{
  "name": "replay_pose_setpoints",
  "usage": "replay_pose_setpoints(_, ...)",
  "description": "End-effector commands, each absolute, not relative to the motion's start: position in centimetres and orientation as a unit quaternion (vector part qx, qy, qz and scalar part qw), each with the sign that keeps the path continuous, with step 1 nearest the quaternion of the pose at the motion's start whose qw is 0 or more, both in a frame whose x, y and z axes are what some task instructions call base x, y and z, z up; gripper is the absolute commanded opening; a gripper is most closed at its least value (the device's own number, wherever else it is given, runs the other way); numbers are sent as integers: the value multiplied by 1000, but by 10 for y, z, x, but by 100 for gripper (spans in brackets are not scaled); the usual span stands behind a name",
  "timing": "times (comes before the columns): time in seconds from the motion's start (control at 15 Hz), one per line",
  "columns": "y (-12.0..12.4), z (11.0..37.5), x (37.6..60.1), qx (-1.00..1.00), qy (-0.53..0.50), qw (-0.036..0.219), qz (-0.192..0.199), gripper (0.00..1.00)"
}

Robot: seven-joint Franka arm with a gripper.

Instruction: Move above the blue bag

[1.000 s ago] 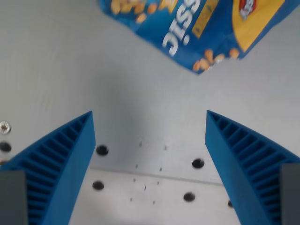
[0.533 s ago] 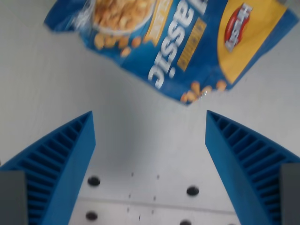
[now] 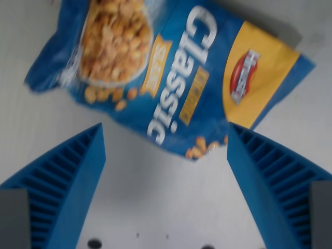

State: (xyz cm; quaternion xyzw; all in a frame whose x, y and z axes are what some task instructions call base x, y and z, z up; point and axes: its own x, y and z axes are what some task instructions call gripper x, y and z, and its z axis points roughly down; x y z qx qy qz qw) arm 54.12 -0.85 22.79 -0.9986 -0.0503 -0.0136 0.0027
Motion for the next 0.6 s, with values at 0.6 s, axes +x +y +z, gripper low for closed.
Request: replay_pose_setpoints(0.6, -19, 207, 581, -1000, -9, -19, -15, 100)
